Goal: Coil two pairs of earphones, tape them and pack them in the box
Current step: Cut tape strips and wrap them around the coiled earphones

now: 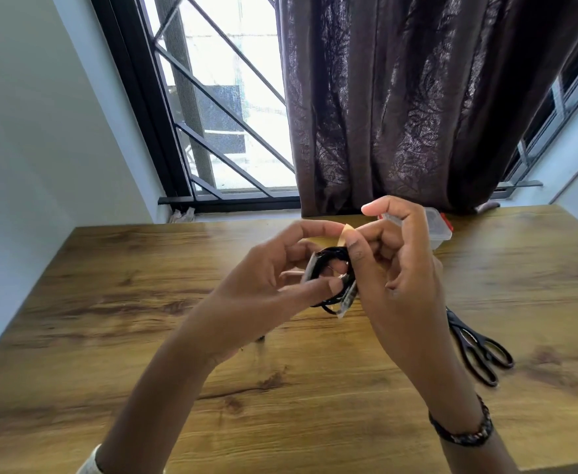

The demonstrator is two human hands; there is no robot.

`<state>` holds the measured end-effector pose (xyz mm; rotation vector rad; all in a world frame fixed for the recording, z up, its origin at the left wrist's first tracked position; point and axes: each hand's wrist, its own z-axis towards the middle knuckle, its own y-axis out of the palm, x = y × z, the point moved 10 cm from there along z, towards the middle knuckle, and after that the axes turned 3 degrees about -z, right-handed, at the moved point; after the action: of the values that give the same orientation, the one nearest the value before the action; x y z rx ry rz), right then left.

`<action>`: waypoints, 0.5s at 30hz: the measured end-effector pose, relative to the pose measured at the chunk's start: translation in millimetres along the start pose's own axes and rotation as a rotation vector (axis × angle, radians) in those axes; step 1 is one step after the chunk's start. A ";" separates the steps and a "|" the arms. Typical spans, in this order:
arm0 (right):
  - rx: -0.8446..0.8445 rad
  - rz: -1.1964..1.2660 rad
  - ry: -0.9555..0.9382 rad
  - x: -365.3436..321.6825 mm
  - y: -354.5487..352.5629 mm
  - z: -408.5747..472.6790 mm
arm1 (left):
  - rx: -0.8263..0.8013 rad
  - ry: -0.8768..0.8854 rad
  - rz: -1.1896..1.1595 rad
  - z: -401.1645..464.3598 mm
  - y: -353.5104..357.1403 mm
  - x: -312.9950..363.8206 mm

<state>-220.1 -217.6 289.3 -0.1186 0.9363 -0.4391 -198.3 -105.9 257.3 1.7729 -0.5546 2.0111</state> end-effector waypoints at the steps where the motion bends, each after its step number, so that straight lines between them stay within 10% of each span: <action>1: -0.001 0.004 0.001 -0.1 -0.2 0.0 | 0.026 0.037 0.068 0.1 -1.0 2.4; 15: -0.010 0.061 0.022 -2.4 -0.9 -0.2 | 0.369 0.313 0.464 -9.8 -13.8 33.0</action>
<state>-221.8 -217.4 291.2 -0.0941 0.9612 -0.3804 -202.8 -87.8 289.4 1.5662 -0.5584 2.8036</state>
